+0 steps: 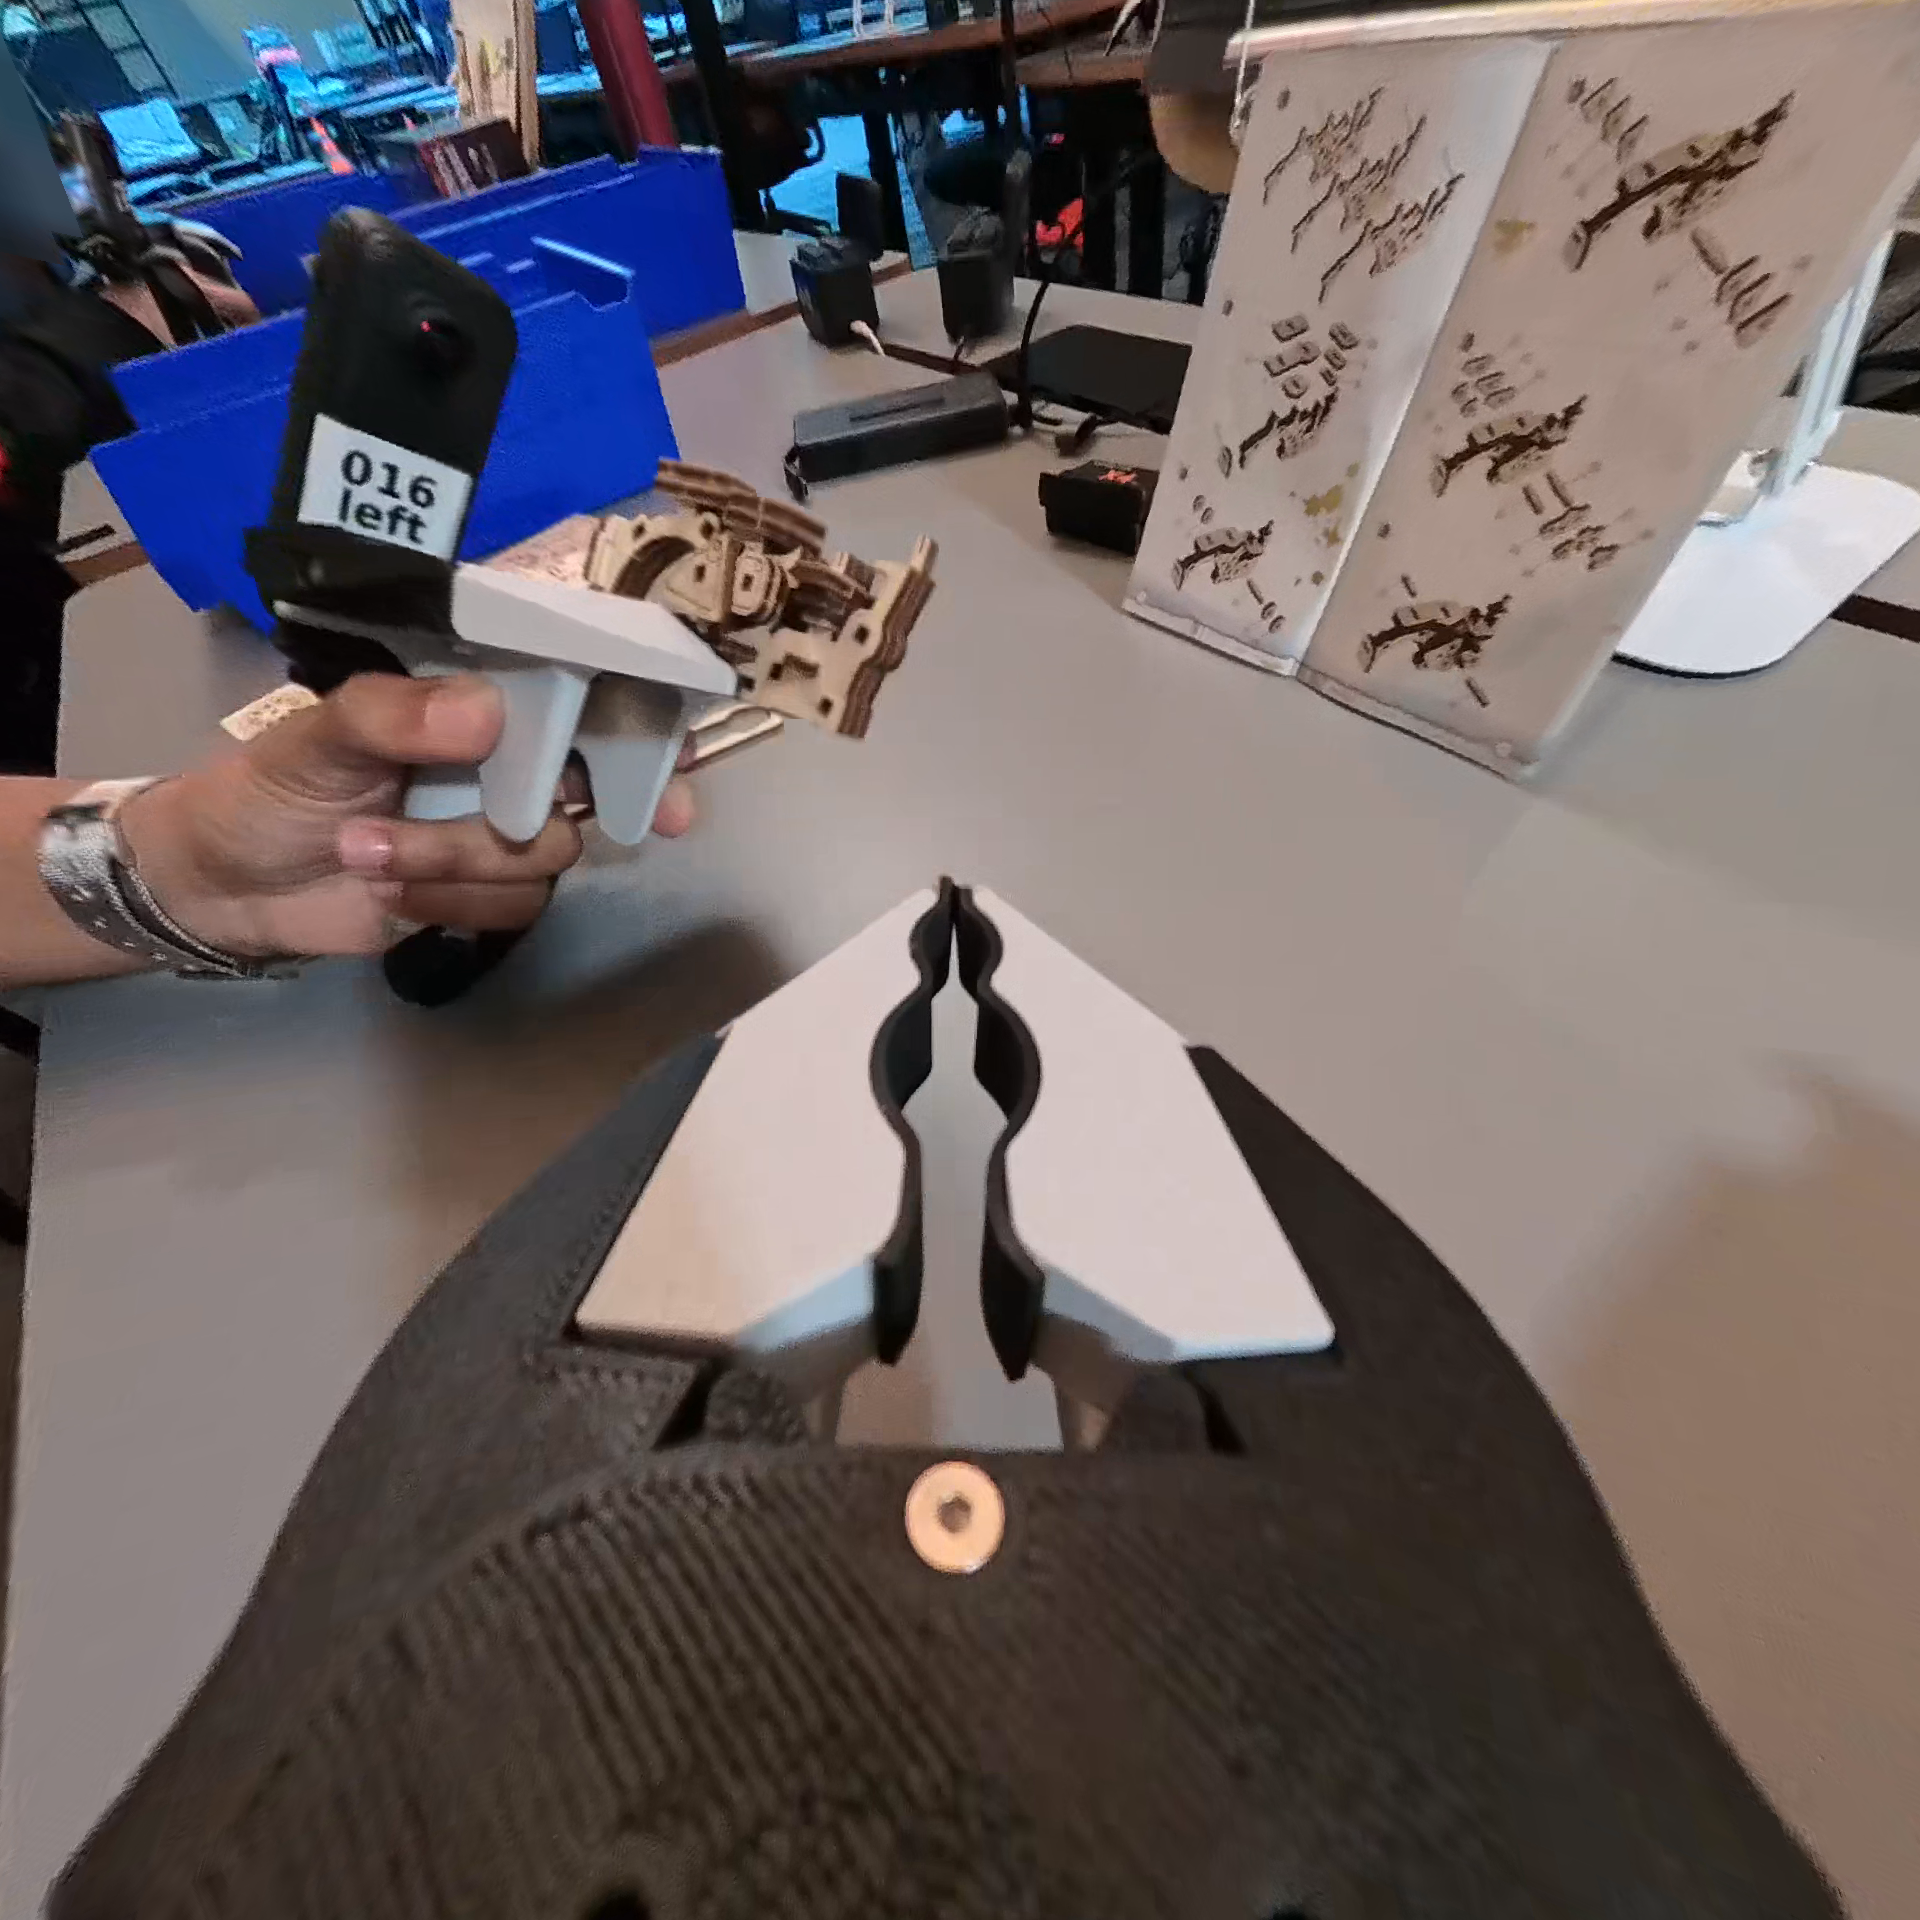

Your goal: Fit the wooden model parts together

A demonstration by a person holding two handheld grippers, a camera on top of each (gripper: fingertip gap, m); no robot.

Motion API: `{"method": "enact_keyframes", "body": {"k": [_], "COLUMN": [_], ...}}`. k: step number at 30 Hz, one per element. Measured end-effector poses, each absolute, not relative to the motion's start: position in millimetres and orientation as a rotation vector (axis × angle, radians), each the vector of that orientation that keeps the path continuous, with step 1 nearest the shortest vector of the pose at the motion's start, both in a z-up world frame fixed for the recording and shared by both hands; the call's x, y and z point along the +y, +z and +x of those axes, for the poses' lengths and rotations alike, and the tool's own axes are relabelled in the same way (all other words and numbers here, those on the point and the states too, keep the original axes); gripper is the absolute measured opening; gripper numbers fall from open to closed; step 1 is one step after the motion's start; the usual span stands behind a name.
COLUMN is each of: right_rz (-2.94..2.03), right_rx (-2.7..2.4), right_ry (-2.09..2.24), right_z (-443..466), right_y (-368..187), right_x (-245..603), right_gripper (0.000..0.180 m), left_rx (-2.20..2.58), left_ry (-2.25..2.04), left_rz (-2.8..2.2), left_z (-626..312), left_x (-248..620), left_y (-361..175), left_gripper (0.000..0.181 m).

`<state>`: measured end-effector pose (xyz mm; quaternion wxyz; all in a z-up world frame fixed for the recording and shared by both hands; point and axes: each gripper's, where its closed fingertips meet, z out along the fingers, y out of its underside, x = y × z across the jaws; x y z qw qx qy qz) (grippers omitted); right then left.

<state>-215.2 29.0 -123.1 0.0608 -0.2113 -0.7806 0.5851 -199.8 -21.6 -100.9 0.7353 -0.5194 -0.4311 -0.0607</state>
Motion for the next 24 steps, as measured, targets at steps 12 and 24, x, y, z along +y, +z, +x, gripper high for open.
{"method": "enact_keyframes", "body": {"k": [12, 24], "right_rz": [-0.721, -0.910], "right_rx": [-2.386, -2.333], "right_ry": [1.498, 1.479], "right_z": [-135.7, -161.2], "right_y": [-156.2, -166.8], "right_x": [107.7, 126.4], "right_gripper": [0.021, 0.035], "left_rx": [-0.956, -0.998], "left_ry": [0.080, -0.144], "left_rz": [-1.135, -1.192], "left_z": [-193.5, -183.9], "left_x": [-34.1, -2.3], "left_y": [-85.1, -106.2], "left_gripper": [0.005, 0.004]}}
